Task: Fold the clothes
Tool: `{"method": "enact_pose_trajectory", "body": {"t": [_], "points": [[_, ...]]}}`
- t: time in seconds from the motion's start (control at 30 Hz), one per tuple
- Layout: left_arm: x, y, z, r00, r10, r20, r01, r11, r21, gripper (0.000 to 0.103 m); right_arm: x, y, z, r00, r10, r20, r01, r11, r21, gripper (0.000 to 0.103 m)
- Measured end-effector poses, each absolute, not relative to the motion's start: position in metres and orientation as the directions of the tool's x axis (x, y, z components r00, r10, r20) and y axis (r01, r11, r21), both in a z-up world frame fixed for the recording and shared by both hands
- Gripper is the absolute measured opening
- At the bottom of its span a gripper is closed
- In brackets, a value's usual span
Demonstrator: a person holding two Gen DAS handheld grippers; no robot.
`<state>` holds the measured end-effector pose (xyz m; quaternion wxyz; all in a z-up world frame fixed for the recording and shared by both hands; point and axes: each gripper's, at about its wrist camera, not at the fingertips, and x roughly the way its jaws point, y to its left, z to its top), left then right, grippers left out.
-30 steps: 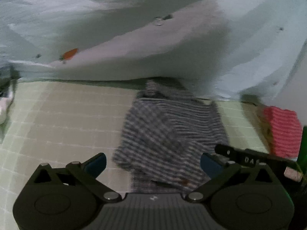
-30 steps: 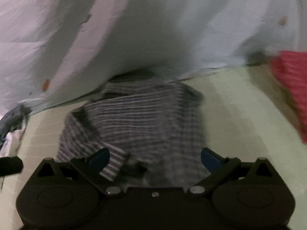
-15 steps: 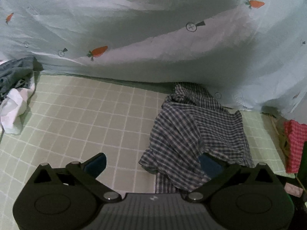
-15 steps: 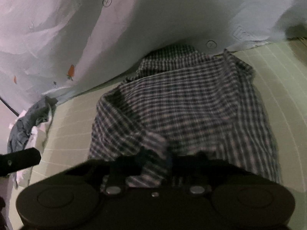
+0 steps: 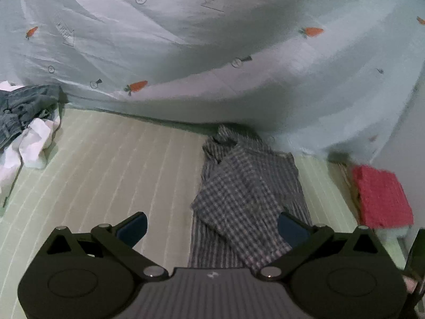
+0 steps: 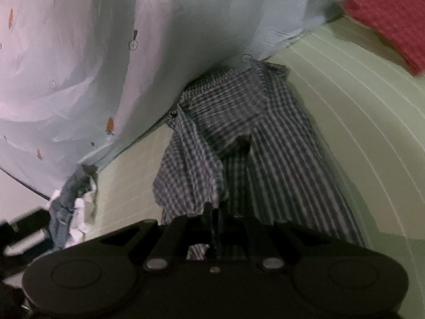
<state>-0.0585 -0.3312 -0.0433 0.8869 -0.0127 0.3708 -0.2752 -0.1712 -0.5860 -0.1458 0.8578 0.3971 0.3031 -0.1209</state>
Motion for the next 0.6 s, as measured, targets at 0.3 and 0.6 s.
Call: {"method": "enact_pose_trajectory", "body": {"t": [0.3,0.6], "points": [[-0.111,-0.317,-0.047,0.546,-0.495,-0.676,0.483,0.845,-0.228,0.103,-0.236,-0.575,-0.152,0.791,0.043,-0.611,0.486,0.562,0.669,0.004],[-0.152,-0.312,-0.060,0.534,-0.464,-0.707,0.480,0.855,-0.199,0.103,-0.282,-0.568,-0.161,0.778,0.058,-0.626,0.495,0.558,0.666,0.004]]}}
